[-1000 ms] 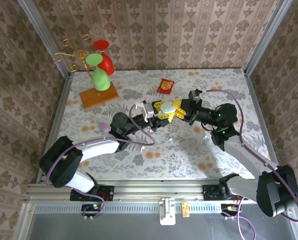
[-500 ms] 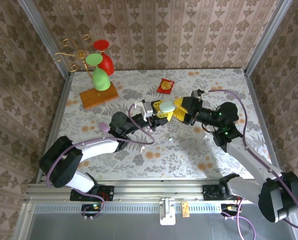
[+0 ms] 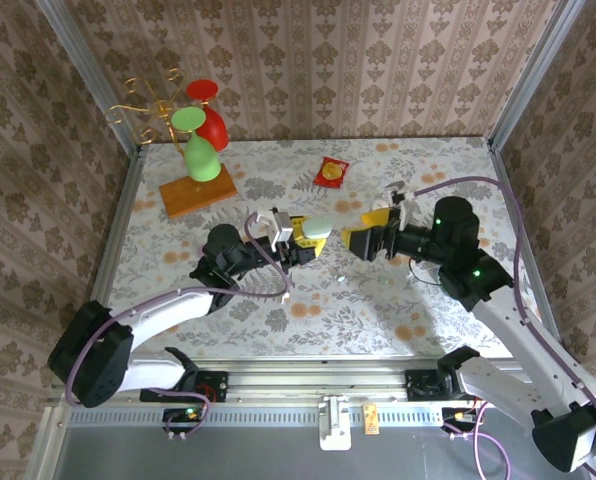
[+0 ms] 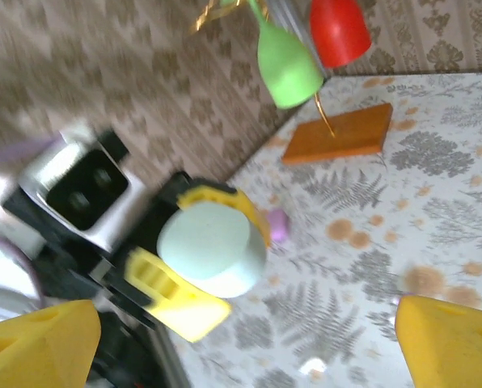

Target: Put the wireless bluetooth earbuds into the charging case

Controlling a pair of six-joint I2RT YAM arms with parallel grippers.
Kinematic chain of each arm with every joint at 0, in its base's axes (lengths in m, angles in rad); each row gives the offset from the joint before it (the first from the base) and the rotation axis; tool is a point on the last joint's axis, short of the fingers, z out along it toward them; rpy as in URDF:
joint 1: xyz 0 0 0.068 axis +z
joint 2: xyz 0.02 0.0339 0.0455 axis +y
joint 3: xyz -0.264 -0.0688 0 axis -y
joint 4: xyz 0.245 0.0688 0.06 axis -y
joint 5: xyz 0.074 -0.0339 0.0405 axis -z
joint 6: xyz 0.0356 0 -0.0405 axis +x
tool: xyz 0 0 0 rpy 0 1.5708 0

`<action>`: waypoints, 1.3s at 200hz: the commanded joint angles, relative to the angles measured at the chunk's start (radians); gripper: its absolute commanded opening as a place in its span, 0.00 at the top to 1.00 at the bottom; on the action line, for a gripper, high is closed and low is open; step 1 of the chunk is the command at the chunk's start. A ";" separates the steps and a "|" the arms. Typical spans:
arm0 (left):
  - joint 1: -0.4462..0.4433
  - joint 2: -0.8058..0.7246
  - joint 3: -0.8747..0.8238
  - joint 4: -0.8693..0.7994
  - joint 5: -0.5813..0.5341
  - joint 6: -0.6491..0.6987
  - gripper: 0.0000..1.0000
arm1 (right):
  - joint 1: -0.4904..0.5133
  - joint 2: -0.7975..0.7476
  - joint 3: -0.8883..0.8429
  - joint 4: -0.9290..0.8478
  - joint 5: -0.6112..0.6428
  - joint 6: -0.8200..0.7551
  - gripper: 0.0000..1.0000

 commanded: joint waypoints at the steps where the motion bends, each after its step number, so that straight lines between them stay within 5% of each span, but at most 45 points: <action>1: 0.007 -0.040 -0.016 -0.119 0.092 0.036 0.76 | 0.060 0.028 0.011 -0.036 0.015 -0.376 0.04; 105: 0.006 -0.096 -0.043 -0.107 0.186 0.037 0.76 | 0.134 0.156 0.014 0.144 0.136 -0.302 0.03; 212: 0.006 -0.081 -0.076 -0.077 0.205 0.099 0.75 | 0.113 0.165 0.076 0.066 0.246 -0.182 0.05; 260: 0.019 -0.056 -0.093 0.002 0.175 0.057 0.75 | 0.108 0.127 0.077 0.049 0.078 -0.240 0.02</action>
